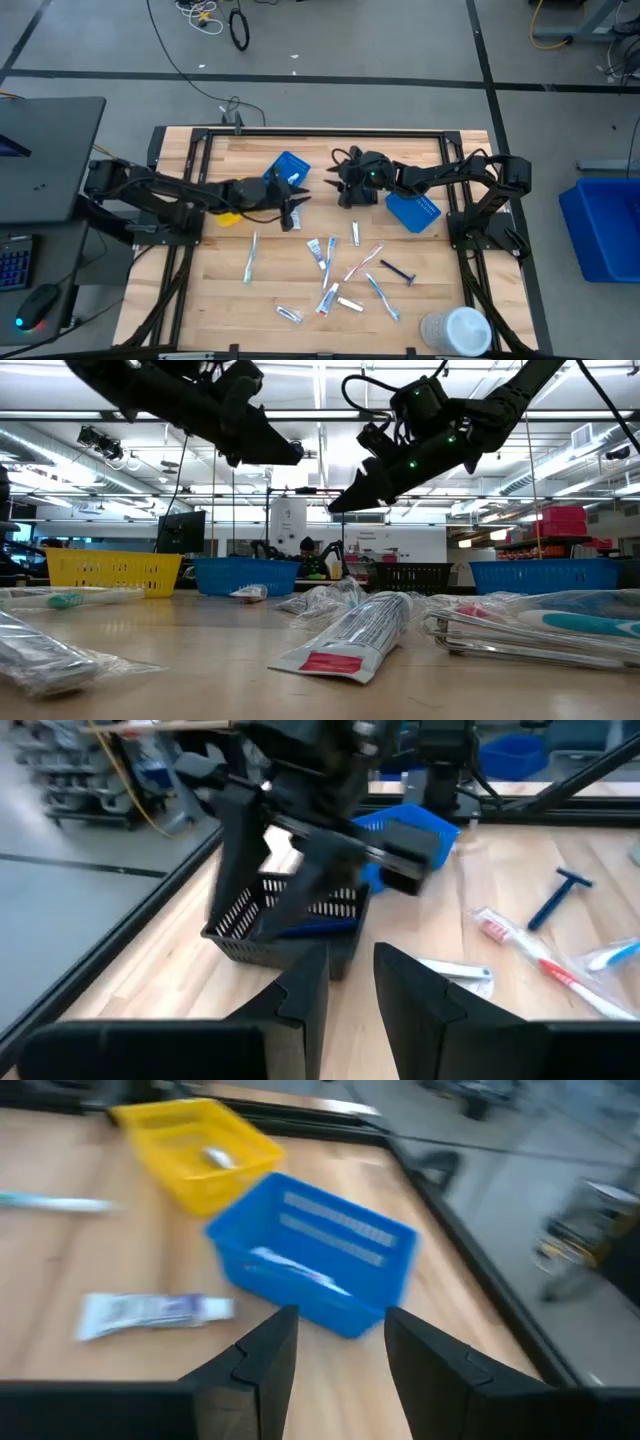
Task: Pick & Place Travel size toiletries
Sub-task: Put the orange toothbrush into the right blue bin
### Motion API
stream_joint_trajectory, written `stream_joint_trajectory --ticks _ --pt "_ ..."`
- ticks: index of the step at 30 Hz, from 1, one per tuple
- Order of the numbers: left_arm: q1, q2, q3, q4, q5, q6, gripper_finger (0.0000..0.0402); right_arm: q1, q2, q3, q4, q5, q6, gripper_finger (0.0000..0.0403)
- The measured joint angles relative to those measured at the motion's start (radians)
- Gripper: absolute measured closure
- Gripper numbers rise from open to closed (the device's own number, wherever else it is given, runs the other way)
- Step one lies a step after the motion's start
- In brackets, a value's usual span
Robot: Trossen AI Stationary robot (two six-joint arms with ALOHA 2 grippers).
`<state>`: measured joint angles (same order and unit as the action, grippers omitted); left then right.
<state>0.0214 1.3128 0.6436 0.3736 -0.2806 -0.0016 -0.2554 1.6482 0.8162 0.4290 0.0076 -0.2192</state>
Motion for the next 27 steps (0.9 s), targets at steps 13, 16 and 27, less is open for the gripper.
stream_joint_trajectory --ticks 13,16,27 --pt "0.235 0.001 0.035 -0.084 0.102 -0.100 0.0310 0.000 0.000 0.000 0.016 -0.115 -0.058 0.0247" --pt "0.261 0.001 0.035 -0.092 0.124 -0.115 0.0310 0.000 0.000 0.000 0.032 -0.115 -0.024 0.0247" --pt "0.268 0.001 0.035 -0.074 0.292 -0.013 0.0310 0.050 0.000 0.000 0.023 -0.252 0.171 0.0251"
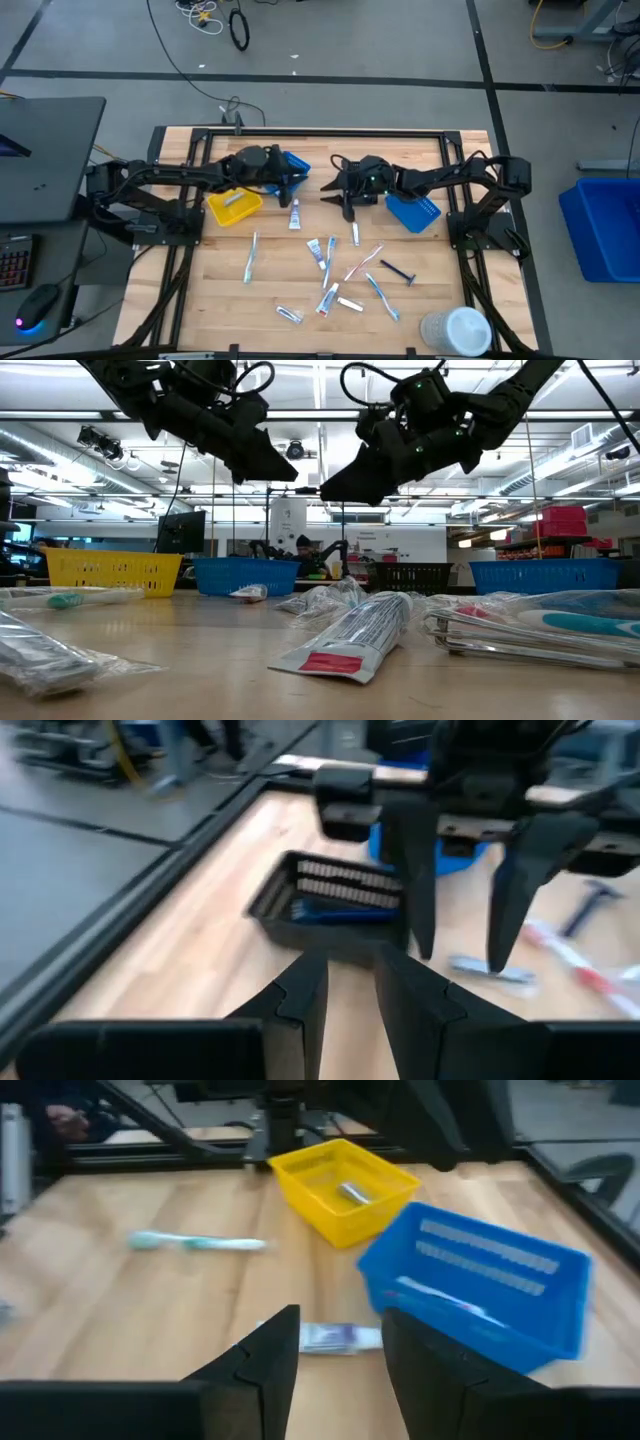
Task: Pick & Place Travel size toiletries
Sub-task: Put the orange toothbrush into the right blue bin
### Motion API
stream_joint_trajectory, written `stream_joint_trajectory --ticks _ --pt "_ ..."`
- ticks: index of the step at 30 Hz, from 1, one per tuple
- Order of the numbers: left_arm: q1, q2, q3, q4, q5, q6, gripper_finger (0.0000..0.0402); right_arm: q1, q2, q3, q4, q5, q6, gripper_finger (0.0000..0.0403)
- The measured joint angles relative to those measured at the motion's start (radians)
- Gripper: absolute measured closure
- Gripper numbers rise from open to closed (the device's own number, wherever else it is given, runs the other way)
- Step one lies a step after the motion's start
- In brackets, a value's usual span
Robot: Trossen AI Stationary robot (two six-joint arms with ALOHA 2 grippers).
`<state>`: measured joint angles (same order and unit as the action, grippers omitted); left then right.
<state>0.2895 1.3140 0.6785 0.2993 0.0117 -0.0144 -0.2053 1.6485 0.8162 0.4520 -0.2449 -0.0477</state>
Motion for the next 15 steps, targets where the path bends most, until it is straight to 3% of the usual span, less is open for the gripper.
stream_joint_trajectory --ticks 4,10,15 --pt "0.000 0.000 0.000 0.008 0.011 -0.027 0.0310 0.093 -0.013 0.000 -0.021 0.021 0.017 0.0262" --pt "0.000 0.000 0.000 0.009 0.004 -0.037 0.0310 0.225 -0.084 0.000 -0.128 0.224 0.008 0.0273" --pt "0.000 0.000 -0.001 0.010 0.004 -0.077 0.0310 0.302 -0.127 0.000 -0.251 0.240 0.055 0.0258"
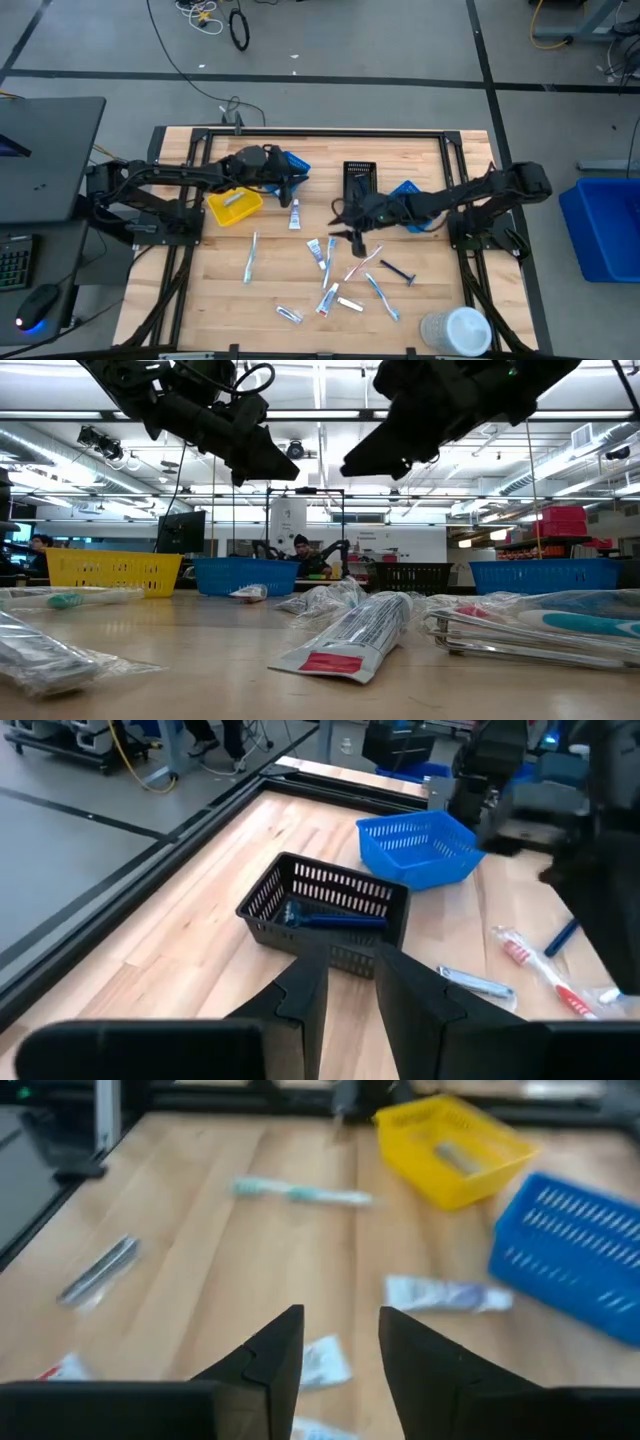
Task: Pick & Place Travel size toiletries
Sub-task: Put the orange toothbrush into the right blue bin
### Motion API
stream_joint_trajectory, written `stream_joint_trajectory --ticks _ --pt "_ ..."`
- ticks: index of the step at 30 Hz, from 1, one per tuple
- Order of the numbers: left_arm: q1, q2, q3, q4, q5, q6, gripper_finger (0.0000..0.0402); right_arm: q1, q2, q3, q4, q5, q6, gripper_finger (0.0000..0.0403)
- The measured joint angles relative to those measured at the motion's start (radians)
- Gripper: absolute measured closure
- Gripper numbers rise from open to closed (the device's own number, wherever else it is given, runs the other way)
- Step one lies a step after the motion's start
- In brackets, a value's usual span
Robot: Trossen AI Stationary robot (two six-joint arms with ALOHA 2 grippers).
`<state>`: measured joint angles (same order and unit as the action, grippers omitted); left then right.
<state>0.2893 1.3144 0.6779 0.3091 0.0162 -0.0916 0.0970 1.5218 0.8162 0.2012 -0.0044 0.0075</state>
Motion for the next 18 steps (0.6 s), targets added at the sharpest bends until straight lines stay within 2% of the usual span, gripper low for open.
stream_joint_trajectory --ticks 10,18 --pt "-0.002 0.000 0.000 0.052 0.006 -0.006 0.0310 0.115 -0.003 0.000 -0.134 0.003 0.112 0.0212" --pt "-0.048 0.000 0.000 0.049 0.003 0.028 0.0310 0.230 -0.003 0.000 -0.112 0.036 0.252 0.0202"
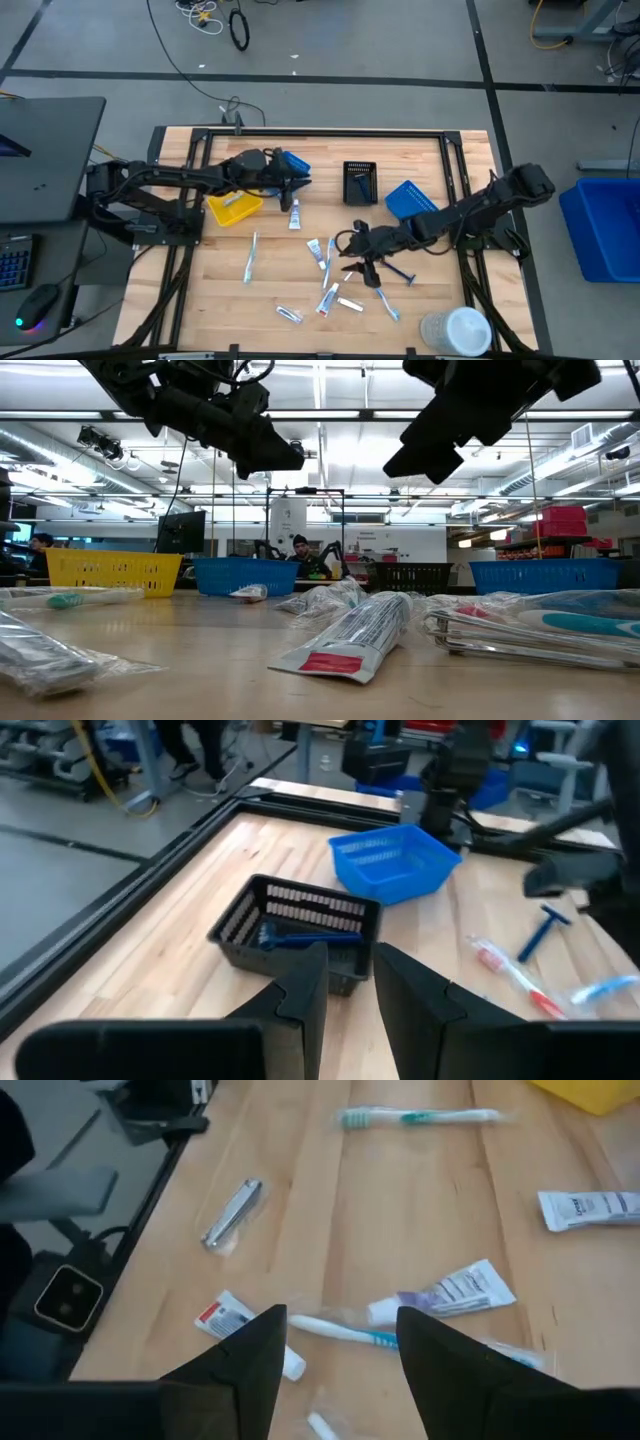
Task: Pick & Place Travel size toiletries
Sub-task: Put the orange toothbrush into the right blue bin
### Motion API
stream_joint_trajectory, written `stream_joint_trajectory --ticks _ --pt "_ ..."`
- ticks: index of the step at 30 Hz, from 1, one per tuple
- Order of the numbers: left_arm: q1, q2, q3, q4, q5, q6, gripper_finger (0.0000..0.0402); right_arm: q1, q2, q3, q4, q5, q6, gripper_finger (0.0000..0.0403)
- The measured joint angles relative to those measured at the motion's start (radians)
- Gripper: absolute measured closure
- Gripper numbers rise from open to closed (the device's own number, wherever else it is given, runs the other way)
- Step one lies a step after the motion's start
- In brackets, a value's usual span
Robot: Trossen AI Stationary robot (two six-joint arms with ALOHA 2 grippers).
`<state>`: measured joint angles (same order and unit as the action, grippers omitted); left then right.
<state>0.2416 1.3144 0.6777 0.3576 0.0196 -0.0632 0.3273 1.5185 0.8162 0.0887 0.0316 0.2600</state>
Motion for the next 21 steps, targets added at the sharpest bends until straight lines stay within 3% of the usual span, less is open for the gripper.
stream_joint_trajectory --ticks 7,13,21 --pt "-0.054 0.000 0.000 0.000 0.000 0.062 0.0310 0.074 0.000 0.000 -0.003 0.099 0.082 0.0211" --pt "-0.070 0.000 0.000 0.000 0.000 0.063 0.0310 0.085 0.000 0.000 -0.107 0.248 0.073 0.0211" --pt "-0.074 0.000 0.000 0.000 -0.026 0.020 0.0310 0.073 0.000 0.000 -0.207 0.282 0.072 0.0208"
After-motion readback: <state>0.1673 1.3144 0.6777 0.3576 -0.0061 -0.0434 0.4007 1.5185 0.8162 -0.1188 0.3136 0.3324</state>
